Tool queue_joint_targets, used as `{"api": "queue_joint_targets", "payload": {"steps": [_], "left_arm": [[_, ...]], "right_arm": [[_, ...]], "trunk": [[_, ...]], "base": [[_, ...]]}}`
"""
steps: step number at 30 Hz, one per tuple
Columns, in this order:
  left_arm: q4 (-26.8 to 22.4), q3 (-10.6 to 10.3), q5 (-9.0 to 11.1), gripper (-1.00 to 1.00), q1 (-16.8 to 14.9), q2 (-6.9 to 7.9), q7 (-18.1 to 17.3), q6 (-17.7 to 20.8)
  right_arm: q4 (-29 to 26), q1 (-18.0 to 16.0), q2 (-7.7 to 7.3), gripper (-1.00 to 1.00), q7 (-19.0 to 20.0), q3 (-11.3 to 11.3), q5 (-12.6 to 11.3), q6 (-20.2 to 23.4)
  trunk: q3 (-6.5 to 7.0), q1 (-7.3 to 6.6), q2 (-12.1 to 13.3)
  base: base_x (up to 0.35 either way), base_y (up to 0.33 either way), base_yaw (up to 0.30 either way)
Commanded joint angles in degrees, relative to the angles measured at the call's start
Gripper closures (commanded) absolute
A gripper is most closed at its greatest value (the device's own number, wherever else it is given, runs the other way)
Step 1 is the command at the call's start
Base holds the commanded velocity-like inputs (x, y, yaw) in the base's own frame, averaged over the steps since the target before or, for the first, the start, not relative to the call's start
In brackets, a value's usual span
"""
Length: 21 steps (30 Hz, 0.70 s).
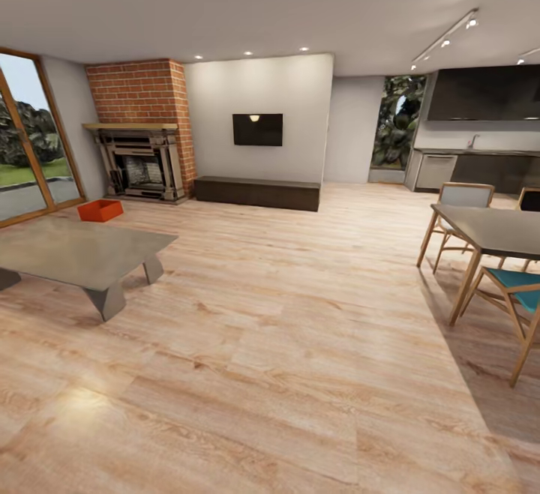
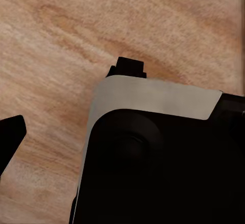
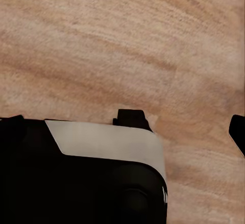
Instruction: Move the two storage containers from the living room to the garage. In the garage, place one container on the floor and stack the other container on top of it (either order is fine).
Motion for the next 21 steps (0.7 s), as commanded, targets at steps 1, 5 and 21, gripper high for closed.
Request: {"api": "queue_joint_targets", "payload": {"steps": [1, 5, 21], "left_arm": [[0.0, 0.0, 0.4, -1.0, 0.0, 0.0, 0.1, 0.2], [0.0, 0.0, 0.4, -1.0, 0.0, 0.0, 0.1, 0.2], [0.0, 0.0, 0.4, -1.0, 0.0, 0.0, 0.1, 0.2]], "right_arm": [[0.1, 0.0, 0.04, -1.0, -0.1, 0.5, -0.5, -0.3], [0.1, 0.0, 0.04, -1.0, -0.1, 0.5, -0.5, -0.3], [0.1, 0.0, 0.04, -1.0, -0.1, 0.5, -0.5, -0.3]], "trunk": [[-0.06, 0.03, 0.0], [-0.06, 0.03, 0.0], [-0.06, 0.03, 0.0]], "base": [[0.322, 0.0, 0.0], [0.322, 0.0, 0.0], [0.322, 0.0, 0.0]]}}
